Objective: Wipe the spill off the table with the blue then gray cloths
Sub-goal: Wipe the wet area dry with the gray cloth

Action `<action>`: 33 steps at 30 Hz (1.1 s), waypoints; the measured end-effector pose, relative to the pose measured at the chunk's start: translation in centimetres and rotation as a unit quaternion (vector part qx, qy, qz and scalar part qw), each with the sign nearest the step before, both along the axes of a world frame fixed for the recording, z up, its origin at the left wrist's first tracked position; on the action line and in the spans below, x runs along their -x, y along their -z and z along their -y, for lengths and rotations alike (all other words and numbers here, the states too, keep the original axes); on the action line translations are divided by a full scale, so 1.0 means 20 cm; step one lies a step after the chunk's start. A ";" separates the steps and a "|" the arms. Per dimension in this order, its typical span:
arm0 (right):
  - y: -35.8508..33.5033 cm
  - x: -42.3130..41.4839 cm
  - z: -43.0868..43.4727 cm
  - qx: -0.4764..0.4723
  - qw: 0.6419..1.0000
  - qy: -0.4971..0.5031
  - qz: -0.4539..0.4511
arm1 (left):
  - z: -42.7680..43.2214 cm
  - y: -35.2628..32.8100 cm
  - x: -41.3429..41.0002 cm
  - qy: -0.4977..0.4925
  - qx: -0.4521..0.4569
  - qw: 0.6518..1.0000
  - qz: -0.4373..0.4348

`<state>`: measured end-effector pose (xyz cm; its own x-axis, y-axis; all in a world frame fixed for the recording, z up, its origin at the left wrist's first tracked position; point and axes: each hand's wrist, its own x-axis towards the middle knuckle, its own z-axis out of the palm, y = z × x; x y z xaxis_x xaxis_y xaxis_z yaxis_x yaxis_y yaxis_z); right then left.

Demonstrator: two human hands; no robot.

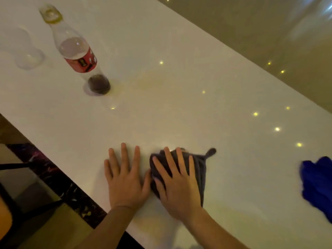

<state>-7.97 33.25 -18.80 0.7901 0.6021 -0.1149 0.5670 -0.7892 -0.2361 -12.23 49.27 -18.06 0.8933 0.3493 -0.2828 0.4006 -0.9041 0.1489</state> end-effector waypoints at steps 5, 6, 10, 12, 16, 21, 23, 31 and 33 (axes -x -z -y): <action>0.08 0.42 0.26 0.065 0.994 -0.069 -0.058 | -0.02 0.13 0.13 -0.006 -0.021 1.000 -0.003; 0.06 0.33 0.23 0.050 0.994 -0.073 -0.061 | 0.01 0.12 0.14 -0.001 -0.020 1.000 -0.003; 0.01 -0.49 -0.10 0.008 1.000 -0.006 0.001 | 0.07 0.09 0.09 0.015 -0.023 0.999 0.025; -0.03 -0.92 -0.32 0.023 0.999 0.024 -0.003 | 0.10 0.05 0.06 0.017 -0.012 0.999 0.040; -0.09 -1.31 -0.56 0.057 0.997 0.045 -0.011 | 0.12 0.01 0.02 0.025 -0.010 0.998 0.059; 0.00 -0.84 -0.29 0.037 0.997 -0.057 0.045 | 0.09 0.04 -0.07 0.011 0.015 0.998 0.061; -0.03 -0.49 -0.03 0.038 0.997 -0.056 0.042 | 0.09 -0.01 -0.04 0.007 0.036 0.998 0.056; -0.11 -0.26 0.62 0.143 0.986 0.068 -0.044 | -0.25 -0.15 -0.14 -0.058 0.074 0.991 0.093; -0.12 -0.49 0.45 0.127 0.974 0.178 -0.056 | -0.46 -0.14 -0.18 -0.092 0.035 0.993 0.072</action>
<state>1.74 24.29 -16.47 0.9177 0.2334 -0.3214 0.2289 -0.9720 -0.0524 -8.57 58.38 -15.21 0.8495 0.4937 -0.1860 0.5274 -0.8037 0.2756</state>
